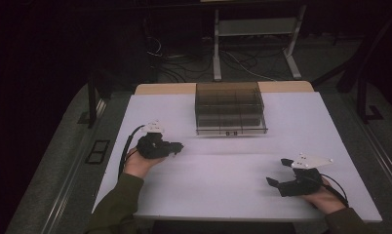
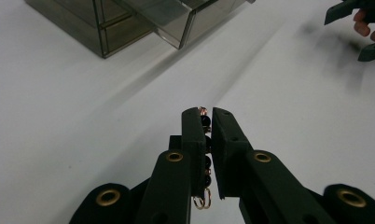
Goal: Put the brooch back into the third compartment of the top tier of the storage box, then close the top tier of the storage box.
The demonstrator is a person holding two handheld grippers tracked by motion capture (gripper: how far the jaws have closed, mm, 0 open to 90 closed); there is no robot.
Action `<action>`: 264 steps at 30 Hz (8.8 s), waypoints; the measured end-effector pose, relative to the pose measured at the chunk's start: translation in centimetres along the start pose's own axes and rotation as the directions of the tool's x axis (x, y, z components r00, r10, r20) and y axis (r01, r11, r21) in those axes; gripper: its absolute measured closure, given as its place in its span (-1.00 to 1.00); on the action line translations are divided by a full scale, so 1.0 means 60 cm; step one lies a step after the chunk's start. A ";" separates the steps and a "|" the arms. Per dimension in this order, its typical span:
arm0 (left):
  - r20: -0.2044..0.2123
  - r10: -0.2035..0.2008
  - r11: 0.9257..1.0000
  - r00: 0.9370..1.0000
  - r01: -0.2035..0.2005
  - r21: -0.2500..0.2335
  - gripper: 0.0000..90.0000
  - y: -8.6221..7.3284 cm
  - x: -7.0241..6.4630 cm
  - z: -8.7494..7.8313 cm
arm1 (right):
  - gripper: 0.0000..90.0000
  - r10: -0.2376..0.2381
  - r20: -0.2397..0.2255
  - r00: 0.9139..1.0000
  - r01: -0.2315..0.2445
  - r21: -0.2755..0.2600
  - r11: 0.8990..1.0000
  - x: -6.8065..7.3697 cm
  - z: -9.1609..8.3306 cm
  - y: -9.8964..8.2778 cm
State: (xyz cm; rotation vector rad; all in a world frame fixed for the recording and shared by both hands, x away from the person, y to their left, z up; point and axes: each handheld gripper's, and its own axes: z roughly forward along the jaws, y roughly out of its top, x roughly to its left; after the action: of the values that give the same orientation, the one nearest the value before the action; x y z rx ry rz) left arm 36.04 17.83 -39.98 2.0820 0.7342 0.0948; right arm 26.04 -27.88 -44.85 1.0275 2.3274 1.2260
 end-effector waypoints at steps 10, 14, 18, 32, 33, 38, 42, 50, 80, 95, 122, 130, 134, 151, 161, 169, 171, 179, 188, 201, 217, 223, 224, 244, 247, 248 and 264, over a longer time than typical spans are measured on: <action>0.015 0.013 1.000 1.000 -0.013 -0.026 0.85 0.024 -0.001 0.000 | -0.75 0.000 0.002 1.000 0.000 0.000 1.000 0.000 -0.001 0.000; 0.022 0.017 0.999 1.000 -0.016 -0.037 0.85 0.035 -0.001 0.003 | -0.75 -0.001 0.002 1.000 0.001 -0.002 1.000 0.001 0.000 0.001; 0.026 0.015 0.999 1.000 -0.014 -0.041 0.85 0.042 0.001 0.006 | -0.75 -0.002 0.002 1.000 0.002 -0.001 1.000 0.001 -0.001 0.001; 0.033 0.037 0.998 0.999 -0.035 -0.058 0.85 0.069 0.003 0.011 | -0.75 -0.002 0.002 1.000 0.002 -0.001 1.000 0.001 0.000 0.001; 0.034 0.035 0.997 0.999 -0.032 -0.066 0.85 0.071 0.002 0.012 | -0.75 -0.002 0.002 1.000 0.002 -0.001 1.000 0.001 0.000 0.001; 0.038 0.044 0.997 0.998 -0.041 -0.068 0.85 0.081 0.002 0.017 | -0.75 -0.001 0.002 1.000 0.001 0.000 1.000 0.001 0.000 0.001; 0.044 0.046 0.996 0.998 -0.042 -0.073 0.85 0.088 0.000 0.021 | -0.75 -0.001 0.001 1.000 0.001 -0.001 1.000 0.001 0.000 0.001; 0.052 0.057 0.995 0.997 -0.052 -0.084 0.85 0.102 -0.003 0.027 | -0.75 0.000 0.000 1.000 0.000 0.001 1.000 0.001 0.000 0.001; 0.081 0.097 0.991 0.992 -0.089 -0.096 0.85 0.146 -0.010 0.057 | -0.75 0.004 -0.001 1.000 -0.004 0.000 1.000 0.001 0.001 0.000; 0.120 0.107 0.990 0.987 -0.096 -0.100 0.85 0.174 -0.021 0.103 | -0.75 0.001 -0.003 1.000 -0.001 -0.001 1.000 0.001 0.000 0.000; 0.182 0.152 0.986 0.971 -0.137 -0.094 0.85 0.227 -0.053 0.186 | -0.75 0.005 -0.009 1.000 -0.005 -0.002 1.000 0.001 -0.001 0.000; 0.199 0.146 0.987 0.969 -0.130 -0.094 0.85 0.237 -0.060 0.210 | -0.75 0.003 -0.010 1.000 -0.003 -0.003 1.000 0.002 -0.001 0.000; 0.205 0.145 0.987 0.968 -0.128 -0.094 0.85 0.241 -0.063 0.223 | -0.75 0.002 -0.011 1.000 -0.002 -0.002 1.000 0.002 -0.001 0.000; 0.208 0.127 0.991 0.970 -0.115 -0.069 0.85 0.246 -0.077 0.274 | -0.75 -0.001 -0.010 1.000 0.001 -0.003 1.000 0.001 -0.002 0.000; 0.199 0.122 0.992 0.973 -0.115 -0.047 0.78 0.243 -0.079 0.282 | -0.75 -0.001 -0.010 1.000 0.001 -0.005 1.000 0.002 -0.003 -0.001; 0.201 0.133 0.991 0.970 -0.125 -0.049 0.82 0.241 -0.077 0.268 | -0.75 0.000 -0.011 1.000 0.000 -0.005 1.000 0.002 -0.003 -0.001; 0.200 0.138 0.990 0.970 -0.131 -0.048 0.88 0.240 -0.076 0.262 | -0.75 -0.002 -0.013 1.000 0.002 -0.005 1.000 0.002 -0.002 -0.001; 0.193 0.139 0.990 0.971 -0.132 -0.046 0.98 0.228 -0.069 0.236 | -0.75 -0.003 -0.010 1.000 0.003 -0.005 1.000 0.002 -0.002 -0.001; 0.178 0.136 0.990 0.975 -0.127 -0.059 0.98 0.207 -0.061 0.205 | -0.75 -0.002 -0.010 1.000 0.002 -0.001 1.000 0.002 -0.002 -0.001; 0.158 0.141 0.988 0.977 -0.129 -0.086 0.98 0.179 -0.063 0.157 | -0.75 -0.003 -0.007 1.000 0.003 0.000 1.000 0.002 0.000 0.000; 0.134 0.133 0.990 0.982 -0.127 -0.053 0.98 0.126 -0.069 0.127 | -0.75 -0.006 0.000 1.000 0.006 -0.003 1.000 0.003 -0.002 0.000; 0.126 0.115 0.993 0.985 -0.111 -0.037 0.98 0.109 -0.064 0.133 | -0.75 -0.004 0.009 1.000 0.004 -0.006 1.000 0.002 -0.003 0.001; 0.123 0.115 0.993 0.986 -0.112 -0.033 0.98 0.108 -0.065 0.135 | -0.75 -0.003 0.008 1.000 0.003 -0.007 1.000 0.002 -0.003 0.001; 0.082 0.119 0.993 0.990 -0.116 -0.036 0.98 0.110 -0.060 0.180 | -0.75 -0.006 0.002 1.000 0.006 0.000 1.000 0.003 -0.001 0.001; 0.080 0.118 0.993 0.990 -0.116 -0.038 0.98 0.112 -0.060 0.186 | -0.75 -0.004 0.002 1.000 0.004 0.000 1.000 0.002 -0.001 0.001; 0.077 0.117 0.993 0.990 -0.114 -0.043 0.98 0.113 -0.060 0.187 | -0.75 -0.005 0.002 1.000 0.005 -0.001 1.000 0.002 -0.001 0.001; 0.061 0.135 0.990 0.989 -0.132 -0.059 0.98 0.118 -0.057 0.188 | -0.75 -0.009 0.002 1.000 0.009 0.001 1.000 0.003 -0.001 0.000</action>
State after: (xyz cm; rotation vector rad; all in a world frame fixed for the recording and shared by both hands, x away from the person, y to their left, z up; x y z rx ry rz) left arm 40.26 4.75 -40.47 2.0706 0.5468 0.1197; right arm 25.92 -27.78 -44.80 1.0175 2.3283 1.2202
